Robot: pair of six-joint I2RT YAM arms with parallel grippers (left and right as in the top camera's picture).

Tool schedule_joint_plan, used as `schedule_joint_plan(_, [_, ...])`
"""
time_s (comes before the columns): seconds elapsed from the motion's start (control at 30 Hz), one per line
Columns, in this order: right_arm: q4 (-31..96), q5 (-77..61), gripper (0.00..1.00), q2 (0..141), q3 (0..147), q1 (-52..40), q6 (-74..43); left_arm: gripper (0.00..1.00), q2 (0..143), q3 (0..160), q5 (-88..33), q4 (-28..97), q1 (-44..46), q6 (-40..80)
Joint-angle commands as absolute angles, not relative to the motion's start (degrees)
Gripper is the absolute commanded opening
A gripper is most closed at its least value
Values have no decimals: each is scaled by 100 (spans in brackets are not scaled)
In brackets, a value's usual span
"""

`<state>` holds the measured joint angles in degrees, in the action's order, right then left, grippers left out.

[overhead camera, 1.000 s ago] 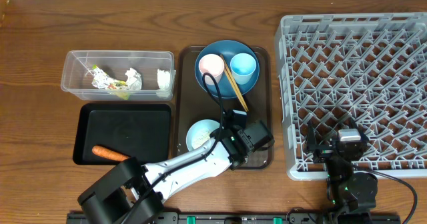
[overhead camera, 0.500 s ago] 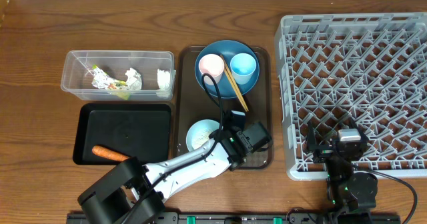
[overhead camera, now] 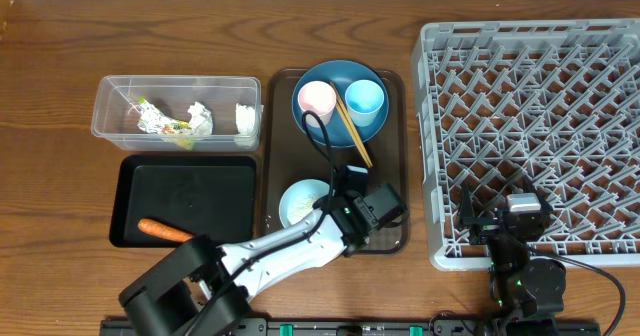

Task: Sort waste into correct bins and load items into the dishwasher rack
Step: 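Lower and close the left gripper on the rice bowl rim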

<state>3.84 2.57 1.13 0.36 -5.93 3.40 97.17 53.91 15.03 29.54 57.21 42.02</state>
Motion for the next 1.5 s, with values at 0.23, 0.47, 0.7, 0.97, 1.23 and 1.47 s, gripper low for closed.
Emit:
schedule_joint_plan(0.23, [408, 298, 99, 123, 30, -753, 390, 33, 9859, 5339, 1997, 2982, 5712, 4206])
schedule_joint_plan(0.47, [408, 298, 99, 123, 30, -753, 390, 33, 9618, 5339, 2027, 3009, 5712, 4209])
schedule_joint_plan(0.7, [408, 298, 99, 123, 30, -753, 390, 24, 9612, 5339, 2023, 3011, 5714, 4211])
schedule_joint_plan(0.97, [408, 298, 99, 123, 30, -753, 390, 6, 9612, 5336, 2021, 3076, 5714, 4209])
schedule_joint_plan(1.23, [408, 298, 99, 123, 30, -753, 390, 6, 9557, 5356, 2021, 3277, 5714, 4195])
schedule_joint_plan(1.47, [408, 298, 99, 123, 30, -753, 390, 6, 8954, 5452, 1975, 3520, 5712, 3813])
